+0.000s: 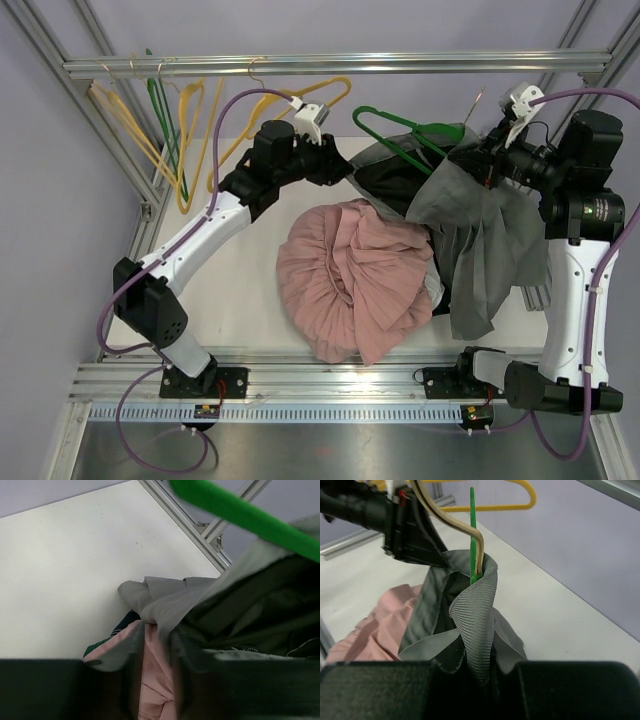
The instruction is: Remove the skirt from the hanger
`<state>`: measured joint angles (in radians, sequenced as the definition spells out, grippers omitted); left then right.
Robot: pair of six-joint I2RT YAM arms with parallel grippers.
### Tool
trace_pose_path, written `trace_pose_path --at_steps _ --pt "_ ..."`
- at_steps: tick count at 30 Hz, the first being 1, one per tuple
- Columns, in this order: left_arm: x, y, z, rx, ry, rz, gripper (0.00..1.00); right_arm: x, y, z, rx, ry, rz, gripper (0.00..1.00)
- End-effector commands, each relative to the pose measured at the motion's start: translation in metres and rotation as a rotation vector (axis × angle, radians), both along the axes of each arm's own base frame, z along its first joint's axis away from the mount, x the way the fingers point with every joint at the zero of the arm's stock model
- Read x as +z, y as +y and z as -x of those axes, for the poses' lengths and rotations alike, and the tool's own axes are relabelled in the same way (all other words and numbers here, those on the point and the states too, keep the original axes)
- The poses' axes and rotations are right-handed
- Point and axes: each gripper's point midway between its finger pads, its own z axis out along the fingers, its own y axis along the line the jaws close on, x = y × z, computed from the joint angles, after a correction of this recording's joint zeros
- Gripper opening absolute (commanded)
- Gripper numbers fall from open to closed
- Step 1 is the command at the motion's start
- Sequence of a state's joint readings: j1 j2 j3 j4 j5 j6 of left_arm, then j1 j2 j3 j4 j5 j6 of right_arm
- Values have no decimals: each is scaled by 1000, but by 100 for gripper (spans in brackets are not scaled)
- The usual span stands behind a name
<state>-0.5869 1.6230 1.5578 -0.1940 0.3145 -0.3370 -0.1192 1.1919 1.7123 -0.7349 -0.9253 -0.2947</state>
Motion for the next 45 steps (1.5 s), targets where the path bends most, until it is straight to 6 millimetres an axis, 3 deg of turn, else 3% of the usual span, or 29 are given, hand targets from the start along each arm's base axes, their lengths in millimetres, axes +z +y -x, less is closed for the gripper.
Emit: trace_pose_path --at_steps 1,5,8,11,14,17,20,24,27,34,37,41,45 --pt "44 14 3 -11 -141 46 41 10 -22 -16 -83 -124 138 0" --pt "75 13 24 -96 -251 73 64 -7 -31 -24 -98 -124 224 0" --pt "91 15 45 -174 -343 61 74 -17 -29 -21 -37 -147 295 0" --pt "99 12 68 -270 -459 29 83 -31 -22 -16 73 -189 368 0" --pt "91 7 86 -378 -609 -96 85 -46 -12 -4 234 -262 452 0" --pt "91 -3 99 -450 -685 -163 84 -47 -2 1 320 -307 437 0" --pt "76 -8 102 -502 -732 -293 84 -44 7 11 399 -356 424 0" --pt "58 -17 93 -522 -742 -388 79 -37 13 15 430 -389 392 0" --pt "55 -20 85 -510 -764 -411 76 -37 16 22 458 -423 396 0" --pt "74 -32 72 -470 -839 -369 74 -44 16 27 468 -431 416 0" --pt "80 -37 72 -477 -860 -352 68 -44 16 28 468 -437 424 0" --pt "66 -45 65 -502 -831 -368 52 -41 18 31 478 -451 409 0" --pt "48 -50 60 -531 -794 -406 41 -36 21 33 484 -464 385 0"
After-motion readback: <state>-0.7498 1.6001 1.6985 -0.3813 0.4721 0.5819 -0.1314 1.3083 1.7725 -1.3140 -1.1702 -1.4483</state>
